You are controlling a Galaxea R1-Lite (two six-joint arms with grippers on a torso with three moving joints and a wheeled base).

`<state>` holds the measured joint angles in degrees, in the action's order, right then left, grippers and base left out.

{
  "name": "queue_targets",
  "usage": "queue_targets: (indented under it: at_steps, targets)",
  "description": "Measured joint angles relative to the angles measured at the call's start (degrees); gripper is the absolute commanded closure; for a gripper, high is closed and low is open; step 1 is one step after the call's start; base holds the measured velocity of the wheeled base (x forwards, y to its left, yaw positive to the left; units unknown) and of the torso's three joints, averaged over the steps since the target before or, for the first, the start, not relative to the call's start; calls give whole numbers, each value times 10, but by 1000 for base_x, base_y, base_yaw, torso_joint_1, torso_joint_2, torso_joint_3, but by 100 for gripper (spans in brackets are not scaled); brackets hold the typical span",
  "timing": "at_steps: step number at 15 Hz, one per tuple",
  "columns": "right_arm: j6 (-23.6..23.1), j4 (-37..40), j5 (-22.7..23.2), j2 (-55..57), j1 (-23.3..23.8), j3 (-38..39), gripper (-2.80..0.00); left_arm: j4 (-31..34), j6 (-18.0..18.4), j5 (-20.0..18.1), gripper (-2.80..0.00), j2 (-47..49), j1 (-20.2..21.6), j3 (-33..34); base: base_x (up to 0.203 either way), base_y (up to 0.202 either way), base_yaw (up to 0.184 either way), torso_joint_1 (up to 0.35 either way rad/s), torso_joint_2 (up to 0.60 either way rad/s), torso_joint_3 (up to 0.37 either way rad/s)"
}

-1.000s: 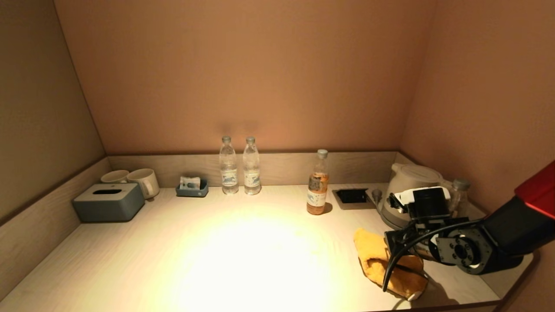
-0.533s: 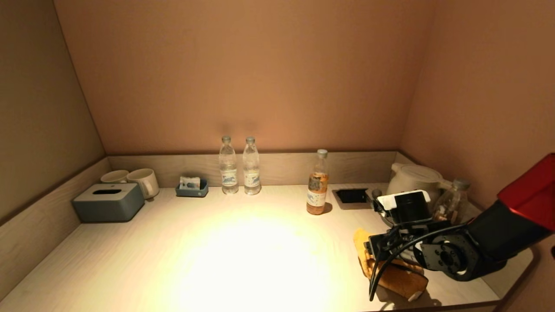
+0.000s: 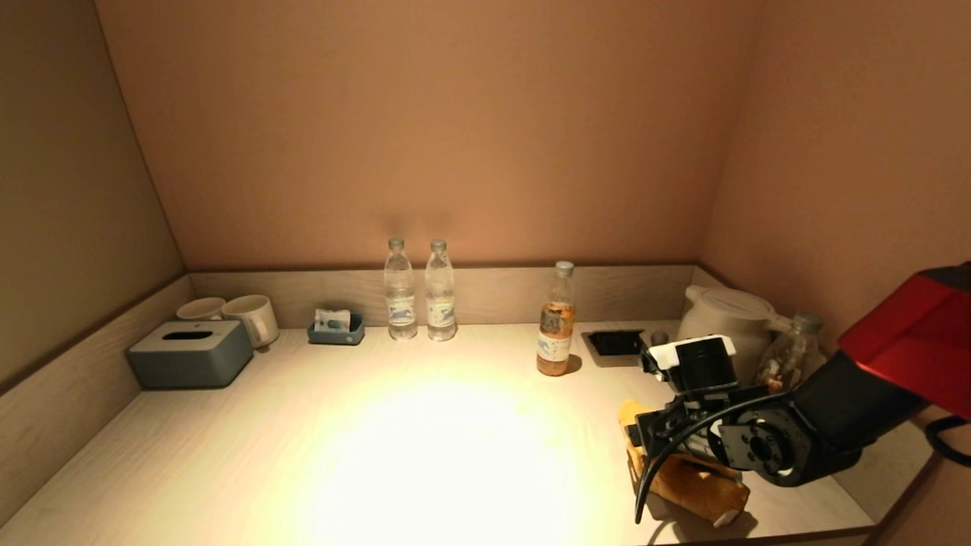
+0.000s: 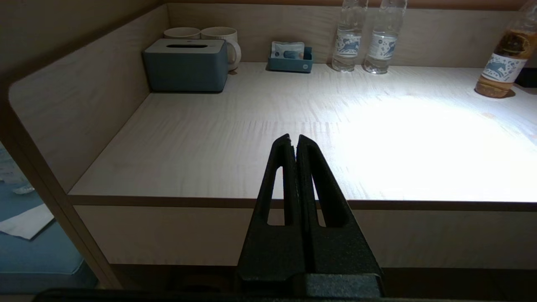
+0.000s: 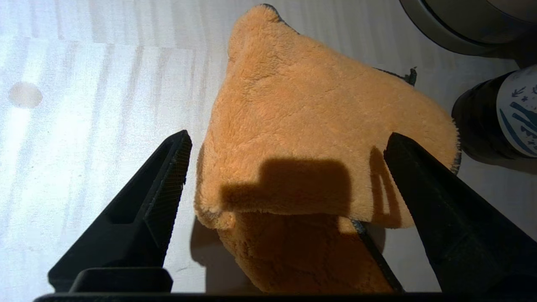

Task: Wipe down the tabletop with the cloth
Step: Pick up the tablecloth

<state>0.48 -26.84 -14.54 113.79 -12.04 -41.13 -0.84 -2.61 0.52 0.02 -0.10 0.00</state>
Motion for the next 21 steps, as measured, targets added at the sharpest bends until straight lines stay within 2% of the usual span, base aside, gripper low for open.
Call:
queue_targets:
  at_steps: [12,20,21]
  targets:
    - [30,-2,20,55,38,-26,-280,0,0,0,0,0,0,0,0,0,0,0,0,0]
    - [36,-3,20,72,40,-27,-280,0,0,0,0,0,0,0,0,0,0,0,0,0]
    - [36,-2,20,74,40,-27,0,0,0,0,0,0,0,0,0,0,0,0,0,0]
